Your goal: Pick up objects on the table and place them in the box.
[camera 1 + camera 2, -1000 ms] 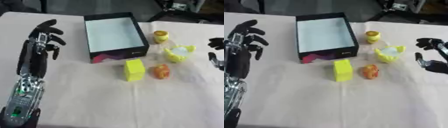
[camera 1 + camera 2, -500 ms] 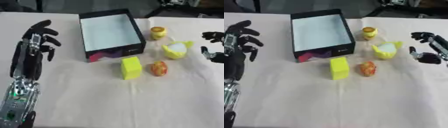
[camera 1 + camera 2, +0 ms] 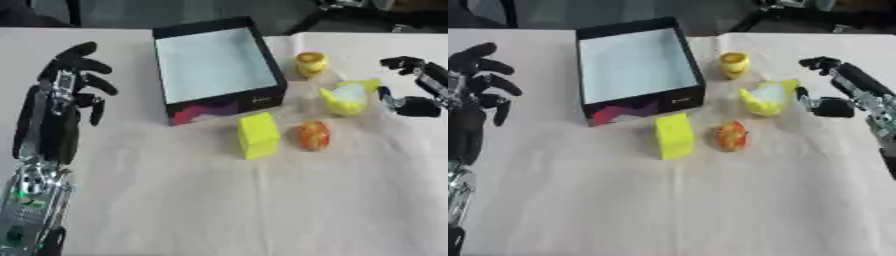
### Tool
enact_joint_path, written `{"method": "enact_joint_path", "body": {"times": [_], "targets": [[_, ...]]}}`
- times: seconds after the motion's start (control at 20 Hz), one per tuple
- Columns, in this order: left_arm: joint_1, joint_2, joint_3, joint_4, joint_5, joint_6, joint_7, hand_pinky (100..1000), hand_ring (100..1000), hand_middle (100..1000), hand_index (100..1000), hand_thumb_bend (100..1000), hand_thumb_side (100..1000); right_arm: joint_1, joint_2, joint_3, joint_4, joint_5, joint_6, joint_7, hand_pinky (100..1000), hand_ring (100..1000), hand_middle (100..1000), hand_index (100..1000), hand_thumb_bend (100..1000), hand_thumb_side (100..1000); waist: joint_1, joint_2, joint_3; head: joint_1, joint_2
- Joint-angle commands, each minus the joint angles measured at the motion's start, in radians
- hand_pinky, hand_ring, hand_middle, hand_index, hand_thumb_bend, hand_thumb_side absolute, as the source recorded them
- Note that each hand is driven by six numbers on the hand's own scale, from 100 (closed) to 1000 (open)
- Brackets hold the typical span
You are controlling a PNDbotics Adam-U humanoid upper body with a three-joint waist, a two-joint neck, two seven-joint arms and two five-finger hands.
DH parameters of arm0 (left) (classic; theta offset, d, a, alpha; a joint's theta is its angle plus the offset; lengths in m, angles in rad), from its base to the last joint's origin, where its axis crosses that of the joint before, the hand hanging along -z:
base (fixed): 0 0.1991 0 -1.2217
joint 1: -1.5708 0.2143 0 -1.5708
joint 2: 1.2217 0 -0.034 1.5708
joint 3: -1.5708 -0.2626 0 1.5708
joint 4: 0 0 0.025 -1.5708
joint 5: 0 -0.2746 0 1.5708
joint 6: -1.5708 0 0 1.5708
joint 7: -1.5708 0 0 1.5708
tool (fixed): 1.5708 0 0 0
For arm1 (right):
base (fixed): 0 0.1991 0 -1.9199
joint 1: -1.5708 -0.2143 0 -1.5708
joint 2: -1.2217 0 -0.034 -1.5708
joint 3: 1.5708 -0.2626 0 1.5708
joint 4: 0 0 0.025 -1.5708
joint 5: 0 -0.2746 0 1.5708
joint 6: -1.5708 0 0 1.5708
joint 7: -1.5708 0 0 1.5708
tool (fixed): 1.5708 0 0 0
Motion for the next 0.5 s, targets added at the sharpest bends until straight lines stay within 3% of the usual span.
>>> {"method": "enact_joint_path", "body": {"times": [0.05,0.5], "targets": [[-0.014,0.001,-0.002,-0.022,0.008,-0.001,-0.005,100,468,557,814,100,827,-0.031,-0.013,0.002,0.005,0.013,-0.011,0.005,850,892,868,942,100,449,0.012,0.002,0.001,-0.005,-0.002],[-0.015,-0.004,-0.005,-0.023,0.009,-0.002,-0.010,100,469,558,815,100,826,-0.059,0.029,0.024,0.023,0.022,-0.027,0.066,860,898,871,948,100,657,0.011,0.000,0.007,-0.010,-0.002]]}}
